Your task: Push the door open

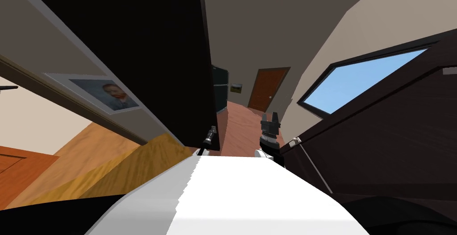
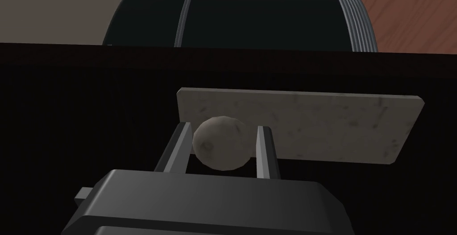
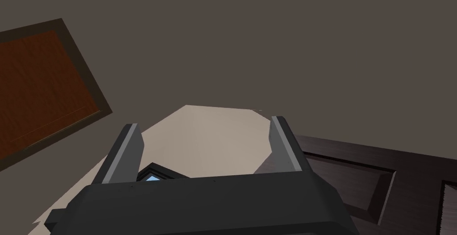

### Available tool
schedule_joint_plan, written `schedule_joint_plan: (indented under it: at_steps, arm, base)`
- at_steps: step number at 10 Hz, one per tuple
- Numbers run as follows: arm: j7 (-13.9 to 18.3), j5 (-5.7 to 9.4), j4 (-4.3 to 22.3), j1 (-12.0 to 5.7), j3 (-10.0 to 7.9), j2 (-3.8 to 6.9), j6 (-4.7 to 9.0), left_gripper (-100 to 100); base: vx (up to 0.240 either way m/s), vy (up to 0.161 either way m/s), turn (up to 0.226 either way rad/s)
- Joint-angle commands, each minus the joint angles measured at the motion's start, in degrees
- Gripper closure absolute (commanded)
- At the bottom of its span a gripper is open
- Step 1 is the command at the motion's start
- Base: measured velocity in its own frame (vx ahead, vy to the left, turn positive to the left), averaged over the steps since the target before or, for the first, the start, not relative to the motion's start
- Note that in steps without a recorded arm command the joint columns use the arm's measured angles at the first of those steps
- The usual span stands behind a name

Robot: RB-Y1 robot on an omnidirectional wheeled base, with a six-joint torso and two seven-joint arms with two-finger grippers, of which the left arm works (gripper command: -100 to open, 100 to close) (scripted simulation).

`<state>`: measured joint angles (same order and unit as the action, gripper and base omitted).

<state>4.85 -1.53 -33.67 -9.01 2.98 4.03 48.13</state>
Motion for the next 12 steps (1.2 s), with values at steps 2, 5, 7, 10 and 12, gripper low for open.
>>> schedule_joint_plan:
  at_steps: [2,5,7,10,12]
  arm:
    - [-0.84,0.87,-0.93,0.13,-1.73,0.66,-0.43,100]
    - [-1.70,1.85,-0.89,0.06,-3.59,1.07,-0.62,100]
    - [-2.02,2.21,-0.88,0.03,-4.28,1.20,-0.68,100]
    - [-2.90,3.20,-0.85,-0.04,-6.19,1.45,-0.88,100]
    - [-3.65,4.05,-0.82,-0.10,-7.81,1.58,-1.04,100]
  base:
    - [0.170,-0.080,0.028]
    - [0.187,-0.046,0.012]
    - [0.169,-0.030,0.020]
    - [0.104,-0.041,0.031]
    - [0.199,-0.073,0.039]
